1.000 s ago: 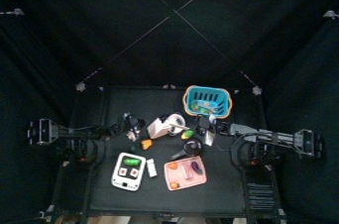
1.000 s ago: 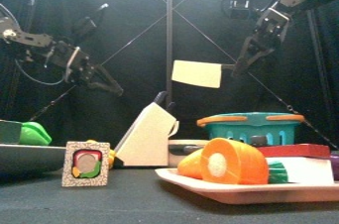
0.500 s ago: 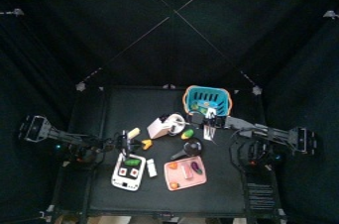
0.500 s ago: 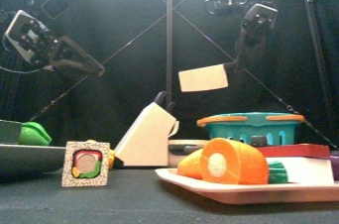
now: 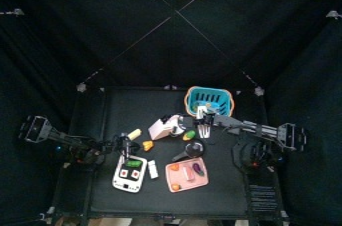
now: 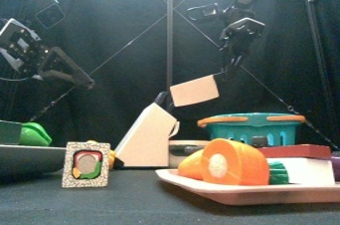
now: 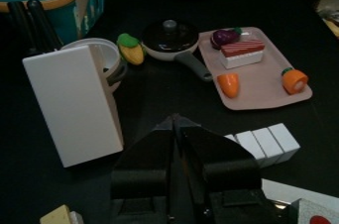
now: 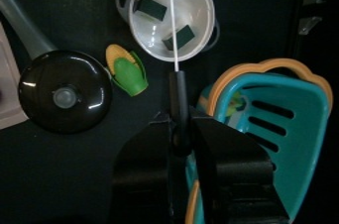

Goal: Put cleaver in knife holder

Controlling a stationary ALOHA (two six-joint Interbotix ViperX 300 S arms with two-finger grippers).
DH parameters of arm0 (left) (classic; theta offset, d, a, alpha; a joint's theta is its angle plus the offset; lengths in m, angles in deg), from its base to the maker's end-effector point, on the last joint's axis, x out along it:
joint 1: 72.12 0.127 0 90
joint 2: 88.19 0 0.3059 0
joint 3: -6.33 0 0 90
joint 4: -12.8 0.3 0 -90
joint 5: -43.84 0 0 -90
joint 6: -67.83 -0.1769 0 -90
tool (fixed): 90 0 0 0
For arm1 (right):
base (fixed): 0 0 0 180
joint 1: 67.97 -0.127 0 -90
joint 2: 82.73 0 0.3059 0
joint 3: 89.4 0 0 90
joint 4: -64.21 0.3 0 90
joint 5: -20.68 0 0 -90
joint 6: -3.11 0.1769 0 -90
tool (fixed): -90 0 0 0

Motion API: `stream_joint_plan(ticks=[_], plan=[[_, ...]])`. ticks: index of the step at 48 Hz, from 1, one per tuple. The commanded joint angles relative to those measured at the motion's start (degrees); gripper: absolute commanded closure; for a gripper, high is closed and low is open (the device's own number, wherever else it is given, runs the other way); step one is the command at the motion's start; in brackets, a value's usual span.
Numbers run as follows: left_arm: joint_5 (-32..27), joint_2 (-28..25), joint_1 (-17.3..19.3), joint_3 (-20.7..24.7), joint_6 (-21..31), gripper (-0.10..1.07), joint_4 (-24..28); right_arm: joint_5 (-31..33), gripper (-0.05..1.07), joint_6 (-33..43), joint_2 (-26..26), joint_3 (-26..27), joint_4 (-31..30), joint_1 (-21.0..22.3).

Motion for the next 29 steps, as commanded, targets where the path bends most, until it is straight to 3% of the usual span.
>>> stream_joint_plan(ticks=[1,13,29], plan=[[0.5,0.1,-0.1,0.5,-0.1,0.47,0.1,3.6,0.61,-1.3,-0.7,4.9,0.9,0.8],[0.5,0.1,-0.1,0.4,-0.2,0.47,0.1,17.6,0.61,-4.9,-7.9,16.2,8.4,4.1],[0.5,0.1,-0.1,-0.1,-0.2,0.47,0.0,23.2,0.61,-11.2,-15.4,23.5,14.3,8.2]])
